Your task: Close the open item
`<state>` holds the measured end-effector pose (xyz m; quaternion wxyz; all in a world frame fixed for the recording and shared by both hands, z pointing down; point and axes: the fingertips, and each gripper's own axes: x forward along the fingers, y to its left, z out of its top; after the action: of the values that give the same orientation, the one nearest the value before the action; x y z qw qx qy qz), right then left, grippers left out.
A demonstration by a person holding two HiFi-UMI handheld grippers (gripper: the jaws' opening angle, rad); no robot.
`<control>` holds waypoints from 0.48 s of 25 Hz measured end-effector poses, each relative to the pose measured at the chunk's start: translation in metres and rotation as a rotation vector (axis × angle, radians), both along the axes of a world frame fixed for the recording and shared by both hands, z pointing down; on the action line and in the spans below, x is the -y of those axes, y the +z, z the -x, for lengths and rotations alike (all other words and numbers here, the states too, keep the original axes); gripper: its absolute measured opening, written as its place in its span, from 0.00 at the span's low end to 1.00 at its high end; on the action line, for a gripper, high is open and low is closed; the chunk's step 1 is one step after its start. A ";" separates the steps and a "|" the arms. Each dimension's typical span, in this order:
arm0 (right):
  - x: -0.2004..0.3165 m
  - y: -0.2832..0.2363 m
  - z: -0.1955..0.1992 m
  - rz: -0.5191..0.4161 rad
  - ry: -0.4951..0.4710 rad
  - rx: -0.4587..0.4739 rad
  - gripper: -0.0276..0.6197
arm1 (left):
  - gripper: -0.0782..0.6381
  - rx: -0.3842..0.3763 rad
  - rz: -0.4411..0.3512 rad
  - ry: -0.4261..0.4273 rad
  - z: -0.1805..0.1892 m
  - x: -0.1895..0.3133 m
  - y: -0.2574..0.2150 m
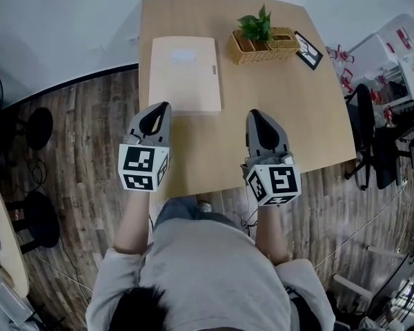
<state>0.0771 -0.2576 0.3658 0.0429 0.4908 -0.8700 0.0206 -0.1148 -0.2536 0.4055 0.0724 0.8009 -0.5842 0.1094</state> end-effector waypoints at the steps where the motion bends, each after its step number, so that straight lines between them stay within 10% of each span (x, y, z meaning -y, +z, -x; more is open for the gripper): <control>1: -0.003 -0.001 0.000 -0.003 -0.003 0.000 0.06 | 0.12 -0.001 -0.011 -0.008 0.001 -0.004 -0.005; 12: -0.031 -0.018 -0.009 -0.039 -0.043 0.010 0.06 | 0.12 -0.046 -0.138 -0.109 0.008 -0.053 -0.053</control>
<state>0.0861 -0.2269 0.3475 0.0293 0.4727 -0.8807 0.0053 -0.1224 -0.2009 0.3527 0.0361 0.7735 -0.6311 0.0461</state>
